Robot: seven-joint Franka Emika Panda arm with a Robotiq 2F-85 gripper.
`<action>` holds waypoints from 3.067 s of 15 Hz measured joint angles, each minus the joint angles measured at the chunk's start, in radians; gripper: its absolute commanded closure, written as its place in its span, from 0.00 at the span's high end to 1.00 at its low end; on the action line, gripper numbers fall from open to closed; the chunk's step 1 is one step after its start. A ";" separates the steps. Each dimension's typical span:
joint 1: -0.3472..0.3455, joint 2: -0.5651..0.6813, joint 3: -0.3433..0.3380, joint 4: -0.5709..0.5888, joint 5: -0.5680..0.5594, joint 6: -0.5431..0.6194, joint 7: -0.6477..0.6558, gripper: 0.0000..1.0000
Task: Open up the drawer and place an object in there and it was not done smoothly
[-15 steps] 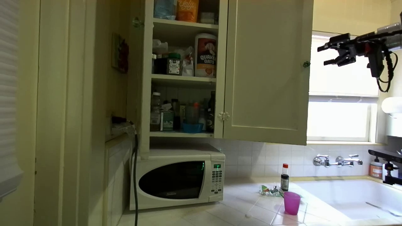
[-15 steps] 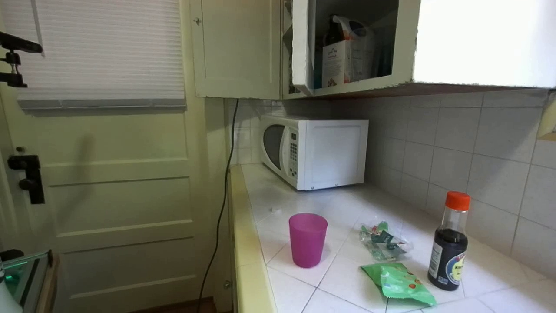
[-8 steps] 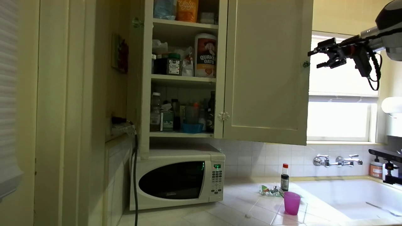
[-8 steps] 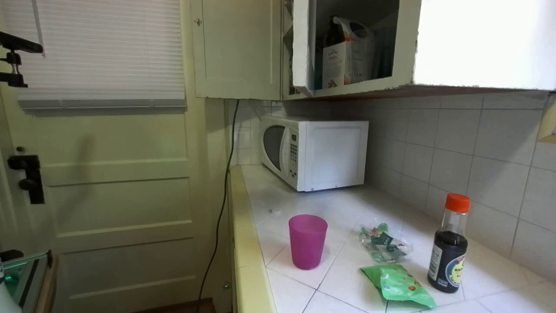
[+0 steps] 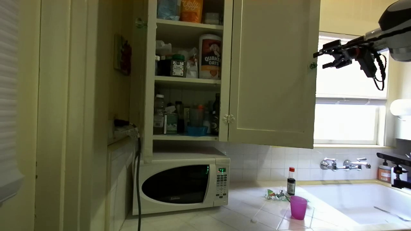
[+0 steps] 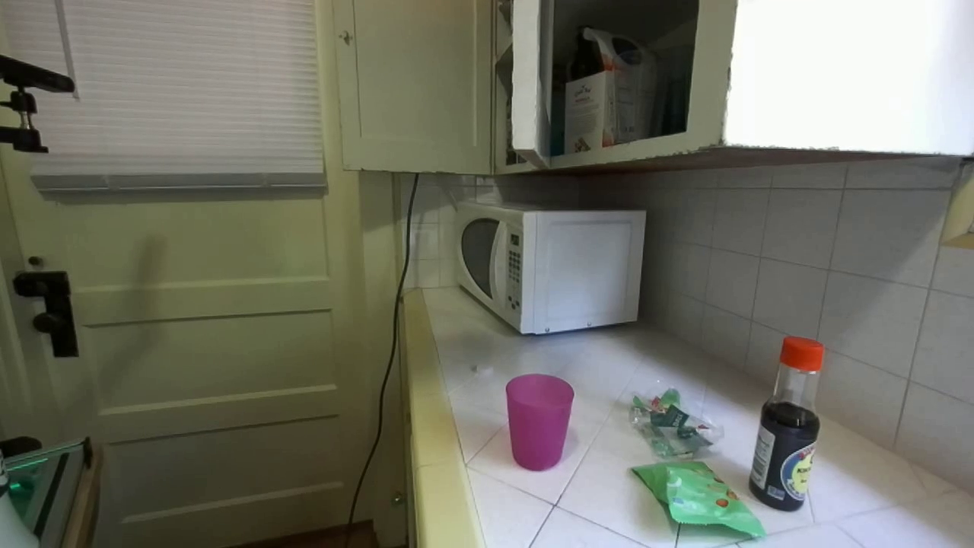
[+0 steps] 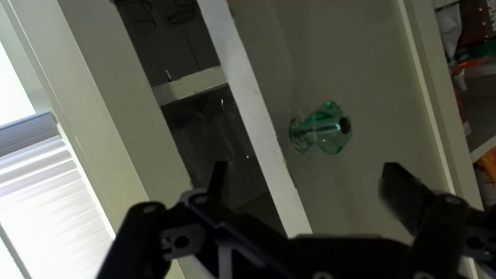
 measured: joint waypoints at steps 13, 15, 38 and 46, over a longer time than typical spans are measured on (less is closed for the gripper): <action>0.220 0.055 -0.119 0.101 0.120 -0.054 -0.137 1.00; 0.225 0.042 -0.127 0.116 0.138 -0.124 -0.153 1.00; 0.098 0.020 0.093 0.125 0.548 -0.676 -0.094 1.00; -0.071 0.112 0.072 0.142 0.765 -0.830 -0.150 1.00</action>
